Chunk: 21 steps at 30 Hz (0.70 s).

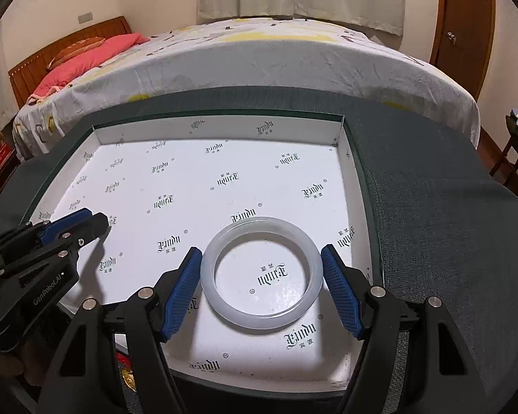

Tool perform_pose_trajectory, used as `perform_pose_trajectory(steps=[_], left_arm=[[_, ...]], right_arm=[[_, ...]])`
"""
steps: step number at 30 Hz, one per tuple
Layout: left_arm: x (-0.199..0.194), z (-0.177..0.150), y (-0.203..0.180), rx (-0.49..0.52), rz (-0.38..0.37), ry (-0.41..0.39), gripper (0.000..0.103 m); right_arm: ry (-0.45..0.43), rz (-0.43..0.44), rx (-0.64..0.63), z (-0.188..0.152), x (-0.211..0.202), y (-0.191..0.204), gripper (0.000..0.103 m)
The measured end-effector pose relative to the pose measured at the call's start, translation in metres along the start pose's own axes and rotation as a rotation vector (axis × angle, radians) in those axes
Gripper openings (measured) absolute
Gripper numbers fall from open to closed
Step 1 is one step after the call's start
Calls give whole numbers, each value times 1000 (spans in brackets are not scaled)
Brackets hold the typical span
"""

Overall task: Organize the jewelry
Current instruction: 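Carry the pearl flower brooch and jade bangle over the white tray with both grippers, then open both grippers to drop the brooch and bangle into the tray, then withdraw both open grippers from the tray back over the jewelry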

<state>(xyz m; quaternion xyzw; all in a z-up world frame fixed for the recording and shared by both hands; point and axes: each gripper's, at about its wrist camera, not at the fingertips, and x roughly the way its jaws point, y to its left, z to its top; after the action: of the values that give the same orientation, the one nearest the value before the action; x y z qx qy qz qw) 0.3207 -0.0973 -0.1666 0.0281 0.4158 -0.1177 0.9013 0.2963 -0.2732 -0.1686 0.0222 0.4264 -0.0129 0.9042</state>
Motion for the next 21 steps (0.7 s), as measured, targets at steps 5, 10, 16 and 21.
perform_pose_trajectory(steps=[5,10,16,21], left_arm=[[3,1,2,-6,5,11,22],[3,1,2,-7,10,18,55],[-1,0,8,-21,15,5,63],[-23,3,17,-40,4,-35,74]], right_arm=[[15,-16,-17,1,3,3,69],[15,-5,-20,1,2,3,73],[0,7,-13,1,0,2,75],[-77,9,19,4,-24,-5,75]])
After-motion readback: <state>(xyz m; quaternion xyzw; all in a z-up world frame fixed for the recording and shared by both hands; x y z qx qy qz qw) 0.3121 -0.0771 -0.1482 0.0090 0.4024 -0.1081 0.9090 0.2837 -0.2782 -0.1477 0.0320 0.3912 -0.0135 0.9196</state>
